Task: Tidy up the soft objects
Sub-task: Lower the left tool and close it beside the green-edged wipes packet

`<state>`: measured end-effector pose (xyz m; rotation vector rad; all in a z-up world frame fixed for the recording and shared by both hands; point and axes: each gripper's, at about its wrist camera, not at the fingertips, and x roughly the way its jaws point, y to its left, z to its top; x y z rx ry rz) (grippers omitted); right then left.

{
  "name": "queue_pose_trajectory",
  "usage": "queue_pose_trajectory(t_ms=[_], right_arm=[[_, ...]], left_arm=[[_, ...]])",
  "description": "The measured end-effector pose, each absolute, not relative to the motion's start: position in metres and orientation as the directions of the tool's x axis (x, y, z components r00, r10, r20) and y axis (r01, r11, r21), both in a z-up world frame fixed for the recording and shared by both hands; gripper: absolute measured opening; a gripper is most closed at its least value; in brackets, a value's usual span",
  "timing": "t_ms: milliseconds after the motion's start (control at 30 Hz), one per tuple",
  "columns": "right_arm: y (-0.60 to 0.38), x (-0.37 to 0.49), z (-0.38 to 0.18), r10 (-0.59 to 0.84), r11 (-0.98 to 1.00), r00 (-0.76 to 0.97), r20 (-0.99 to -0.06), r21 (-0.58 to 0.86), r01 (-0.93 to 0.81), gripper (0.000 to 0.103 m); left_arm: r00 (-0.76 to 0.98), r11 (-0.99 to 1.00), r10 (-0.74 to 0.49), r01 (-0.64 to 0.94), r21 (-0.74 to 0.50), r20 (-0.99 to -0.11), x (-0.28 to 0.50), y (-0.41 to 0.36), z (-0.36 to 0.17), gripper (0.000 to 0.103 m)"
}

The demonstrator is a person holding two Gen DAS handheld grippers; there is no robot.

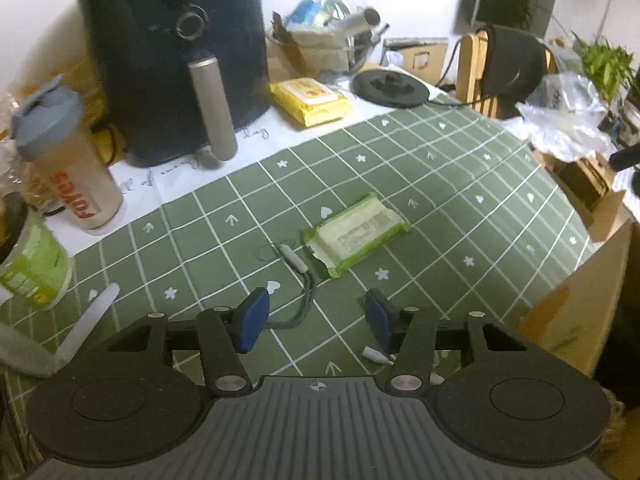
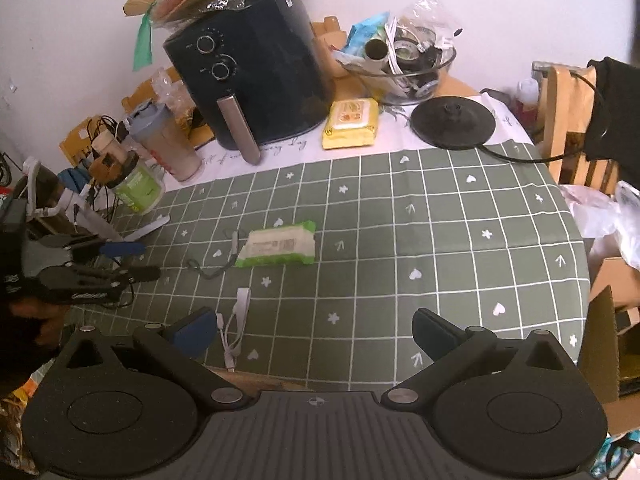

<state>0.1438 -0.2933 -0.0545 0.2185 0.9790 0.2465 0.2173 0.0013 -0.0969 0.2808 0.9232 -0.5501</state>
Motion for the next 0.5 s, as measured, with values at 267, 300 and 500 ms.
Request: queue_pose_trajectory(t_ms=[267, 300, 500], right_arm=[[-0.295, 0.142, -0.053, 0.288, 0.952, 0.552, -0.782, 0.296, -0.078, 0.103], [-0.296, 0.141, -0.053, 0.287, 0.952, 0.554, -0.781, 0.298, -0.073, 0.103], [-0.295, 0.138, -0.053, 0.273, 0.956, 0.553, -0.787, 0.286, -0.065, 0.103]], left_arm=[[0.439, 0.803, -0.281, 0.594, 0.041, -0.853, 0.246, -0.013, -0.144, 0.038], [0.432, 0.802, -0.273, 0.596, 0.044, -0.86, 0.249, -0.014, -0.15, 0.036], [0.389, 0.786, -0.247, 0.616, 0.051, -0.887, 0.261, -0.019, -0.176, 0.025]])
